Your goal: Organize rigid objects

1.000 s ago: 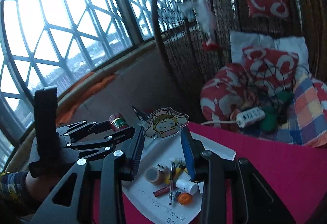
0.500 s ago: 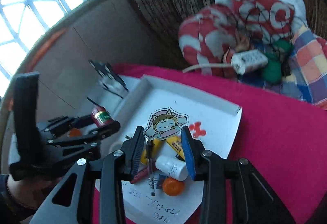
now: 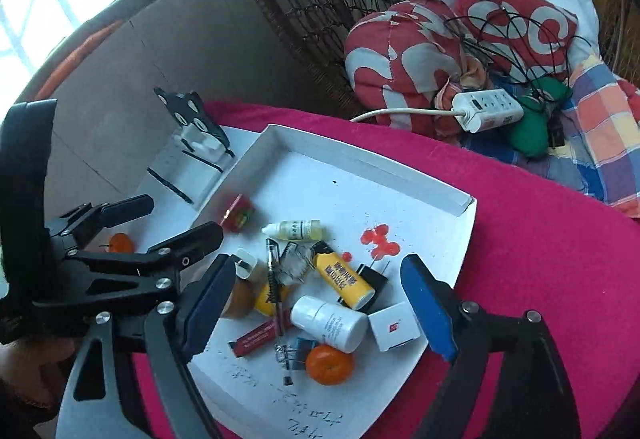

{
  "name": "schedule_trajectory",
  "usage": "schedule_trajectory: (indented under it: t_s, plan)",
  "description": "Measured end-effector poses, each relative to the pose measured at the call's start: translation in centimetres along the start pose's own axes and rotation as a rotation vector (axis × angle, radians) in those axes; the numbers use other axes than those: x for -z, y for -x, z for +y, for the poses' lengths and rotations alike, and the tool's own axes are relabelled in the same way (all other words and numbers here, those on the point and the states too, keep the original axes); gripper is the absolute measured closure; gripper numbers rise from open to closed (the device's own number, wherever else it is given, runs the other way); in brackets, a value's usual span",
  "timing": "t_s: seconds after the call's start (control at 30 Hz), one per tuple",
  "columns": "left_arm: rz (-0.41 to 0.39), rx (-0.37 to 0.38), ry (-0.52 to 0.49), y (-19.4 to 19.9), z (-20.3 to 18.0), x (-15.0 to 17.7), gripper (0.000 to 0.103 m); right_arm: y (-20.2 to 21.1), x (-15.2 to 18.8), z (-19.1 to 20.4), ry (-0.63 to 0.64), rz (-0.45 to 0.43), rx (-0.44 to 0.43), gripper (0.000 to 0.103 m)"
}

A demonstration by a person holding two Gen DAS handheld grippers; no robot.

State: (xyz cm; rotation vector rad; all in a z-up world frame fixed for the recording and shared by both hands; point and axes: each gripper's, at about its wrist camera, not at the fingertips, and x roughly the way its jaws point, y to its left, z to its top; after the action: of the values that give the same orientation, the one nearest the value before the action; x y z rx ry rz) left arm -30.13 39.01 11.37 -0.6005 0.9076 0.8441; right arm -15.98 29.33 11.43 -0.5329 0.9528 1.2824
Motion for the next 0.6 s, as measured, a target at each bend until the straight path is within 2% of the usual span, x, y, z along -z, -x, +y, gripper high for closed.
schedule_trajectory:
  t_s: [0.13, 0.27, 0.47, 0.6]
  plan:
    - [-0.031, -0.001, 0.006, 1.4, 0.1, 0.1, 0.001, 1.3, 0.4, 0.2, 0.004, -0.036, 0.040, 0.000]
    - [-0.053, 0.013, -0.003, 3.0, -0.6, 0.2, 0.001, 2.9, 0.5, 0.1, 0.013, -0.077, 0.031, 0.000]
    - [-0.067, -0.080, -0.051, 6.1, -2.7, 0.9, 0.001, 5.5, 1.4, 0.3, 0.059, -0.116, 0.042, 0.000]
    - [-0.124, -0.135, -0.066, 9.4, -4.4, 1.5, 0.001, 8.5, 2.0, 0.7, 0.127, -0.171, 0.064, 0.000]
